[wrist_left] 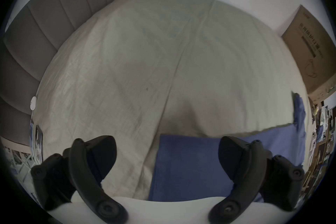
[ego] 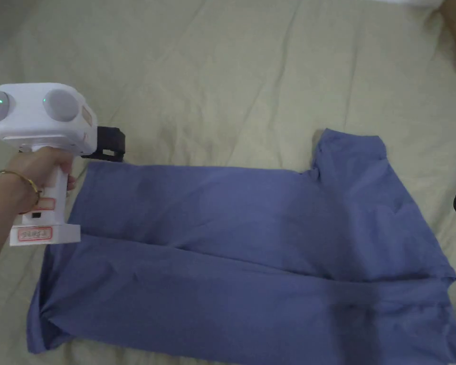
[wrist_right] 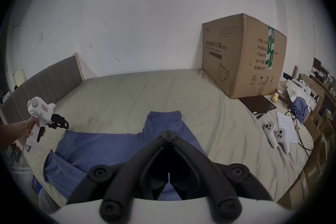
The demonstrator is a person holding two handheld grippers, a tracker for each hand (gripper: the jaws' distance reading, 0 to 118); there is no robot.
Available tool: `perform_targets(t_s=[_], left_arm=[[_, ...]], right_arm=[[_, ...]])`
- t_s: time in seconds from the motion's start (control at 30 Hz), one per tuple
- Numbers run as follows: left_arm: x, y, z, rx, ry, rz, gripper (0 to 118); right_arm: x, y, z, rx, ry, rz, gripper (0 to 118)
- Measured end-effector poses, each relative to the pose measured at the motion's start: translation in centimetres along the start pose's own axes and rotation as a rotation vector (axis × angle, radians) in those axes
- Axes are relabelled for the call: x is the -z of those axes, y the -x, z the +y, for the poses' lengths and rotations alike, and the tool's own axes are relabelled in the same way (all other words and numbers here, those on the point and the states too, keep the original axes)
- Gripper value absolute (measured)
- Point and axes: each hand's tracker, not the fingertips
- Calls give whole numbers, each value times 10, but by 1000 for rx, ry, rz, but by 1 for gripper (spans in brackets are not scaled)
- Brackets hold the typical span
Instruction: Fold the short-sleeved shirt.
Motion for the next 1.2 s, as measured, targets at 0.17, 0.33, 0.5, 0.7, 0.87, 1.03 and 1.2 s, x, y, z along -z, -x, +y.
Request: perform_targets(t_s=[0.17,0.33,0.5,0.7,0.87,1.03,1.2], left_arm=[[19,-9,-11,16,58,-19,57],[3,-17,-17,30,-10,-16,1],[-40,-12,-26,-5,-170,-105,1],[-86,-4,-39,-11,-280,-159,1],[-97,-1,-45,-20,-292,-170,1],[-92,1,-47,-28,-275,-161,1],[-83,-1,-46,-30,-258,-148,1]], right_arm=[[16,-4,-4,3,39,-24,0],[21,-1,3,22,51,-21,0],[47,-9,32,5,128,-8,0],[125,-35,69,5,313,22,100],[189,-43,63,-69,490,-36,113],[246,-55,31,41,658,-117,112],[279,-53,3,61,689,-142,92]])
